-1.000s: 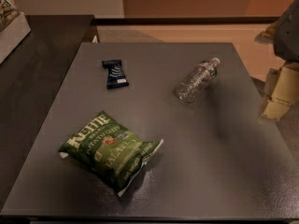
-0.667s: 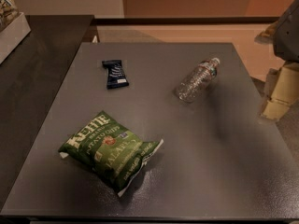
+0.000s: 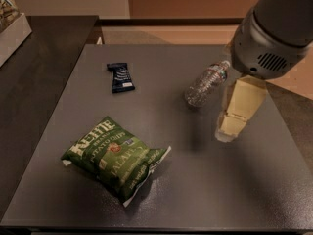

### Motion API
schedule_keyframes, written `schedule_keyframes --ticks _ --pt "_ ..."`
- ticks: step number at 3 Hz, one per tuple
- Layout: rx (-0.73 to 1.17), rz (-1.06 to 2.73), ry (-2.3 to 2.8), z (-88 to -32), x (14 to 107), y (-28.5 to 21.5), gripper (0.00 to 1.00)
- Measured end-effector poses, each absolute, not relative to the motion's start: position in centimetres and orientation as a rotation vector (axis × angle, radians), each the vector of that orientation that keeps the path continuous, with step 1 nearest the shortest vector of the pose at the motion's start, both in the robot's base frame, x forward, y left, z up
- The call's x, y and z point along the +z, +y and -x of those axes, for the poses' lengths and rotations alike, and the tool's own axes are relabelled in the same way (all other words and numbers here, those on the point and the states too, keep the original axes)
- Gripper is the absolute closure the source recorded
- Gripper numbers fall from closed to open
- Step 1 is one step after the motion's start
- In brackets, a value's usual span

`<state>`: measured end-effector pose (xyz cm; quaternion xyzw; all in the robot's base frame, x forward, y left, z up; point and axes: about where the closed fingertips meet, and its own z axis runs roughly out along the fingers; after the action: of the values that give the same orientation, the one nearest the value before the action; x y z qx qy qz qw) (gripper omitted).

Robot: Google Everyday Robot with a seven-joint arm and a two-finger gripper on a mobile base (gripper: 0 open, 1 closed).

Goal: Pick green jalapeno chip bag

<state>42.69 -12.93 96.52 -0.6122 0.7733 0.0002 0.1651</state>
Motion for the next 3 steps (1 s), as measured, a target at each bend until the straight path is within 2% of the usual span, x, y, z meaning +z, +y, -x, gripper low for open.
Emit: schedule_keyframes --ticks 3 --pt "0.147 1.743 2.253 -41.1 92.0 -0.9 0.00"
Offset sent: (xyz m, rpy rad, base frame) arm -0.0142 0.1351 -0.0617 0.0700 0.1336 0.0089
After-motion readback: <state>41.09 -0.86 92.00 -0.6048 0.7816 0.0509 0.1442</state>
